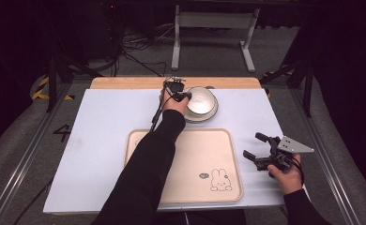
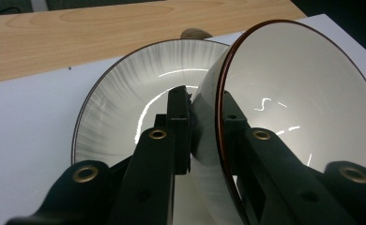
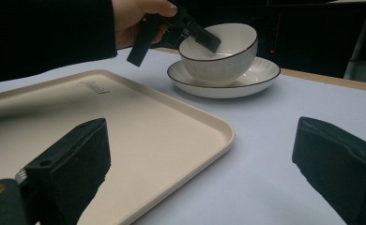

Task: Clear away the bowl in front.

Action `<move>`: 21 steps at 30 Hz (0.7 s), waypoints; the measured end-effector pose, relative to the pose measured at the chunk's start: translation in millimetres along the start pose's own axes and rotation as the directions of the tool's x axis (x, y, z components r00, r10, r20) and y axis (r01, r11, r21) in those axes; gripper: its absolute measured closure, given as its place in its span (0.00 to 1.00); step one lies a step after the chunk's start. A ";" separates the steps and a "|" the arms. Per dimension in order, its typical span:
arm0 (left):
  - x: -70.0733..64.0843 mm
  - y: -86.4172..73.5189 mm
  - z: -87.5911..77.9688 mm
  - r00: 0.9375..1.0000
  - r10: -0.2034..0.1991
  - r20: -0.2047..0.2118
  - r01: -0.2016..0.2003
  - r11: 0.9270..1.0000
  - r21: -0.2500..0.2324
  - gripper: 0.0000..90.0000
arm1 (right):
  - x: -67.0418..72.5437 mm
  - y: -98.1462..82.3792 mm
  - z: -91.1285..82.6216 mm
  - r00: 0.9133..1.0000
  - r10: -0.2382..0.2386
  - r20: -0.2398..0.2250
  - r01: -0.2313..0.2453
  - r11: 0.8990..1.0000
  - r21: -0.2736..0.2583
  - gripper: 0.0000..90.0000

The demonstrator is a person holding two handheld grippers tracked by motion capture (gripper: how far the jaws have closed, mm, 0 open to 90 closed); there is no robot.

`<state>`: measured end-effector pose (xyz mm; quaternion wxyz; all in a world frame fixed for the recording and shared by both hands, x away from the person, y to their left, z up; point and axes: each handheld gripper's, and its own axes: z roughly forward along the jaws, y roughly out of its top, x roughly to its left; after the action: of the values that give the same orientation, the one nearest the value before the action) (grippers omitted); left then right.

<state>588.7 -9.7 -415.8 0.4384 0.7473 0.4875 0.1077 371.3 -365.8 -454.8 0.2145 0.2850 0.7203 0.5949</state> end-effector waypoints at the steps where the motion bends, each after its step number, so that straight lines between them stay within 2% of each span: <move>1: 0.2 0.6 -1.7 1.000 -0.002 0.005 0.002 1.000 -0.002 0.89 | 0.0 0.0 0.0 1.000 0.000 0.000 0.000 1.000 0.000 0.06; 11: -0.5 8.3 -22.8 0.999 0.025 0.022 -0.024 0.999 -0.028 0.89 | -0.1 0.0 0.0 1.000 0.000 0.001 0.000 1.000 0.000 0.06; 21: 0.6 13.5 -45.1 0.997 0.078 0.020 -0.077 0.997 -0.017 0.88 | -0.2 0.0 0.0 1.000 0.002 0.002 -0.002 1.000 0.000 0.06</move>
<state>571.0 13.7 -378.9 0.4451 0.7631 0.4526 0.1208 371.4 -365.8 -454.8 0.2147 0.2861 0.7199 0.5948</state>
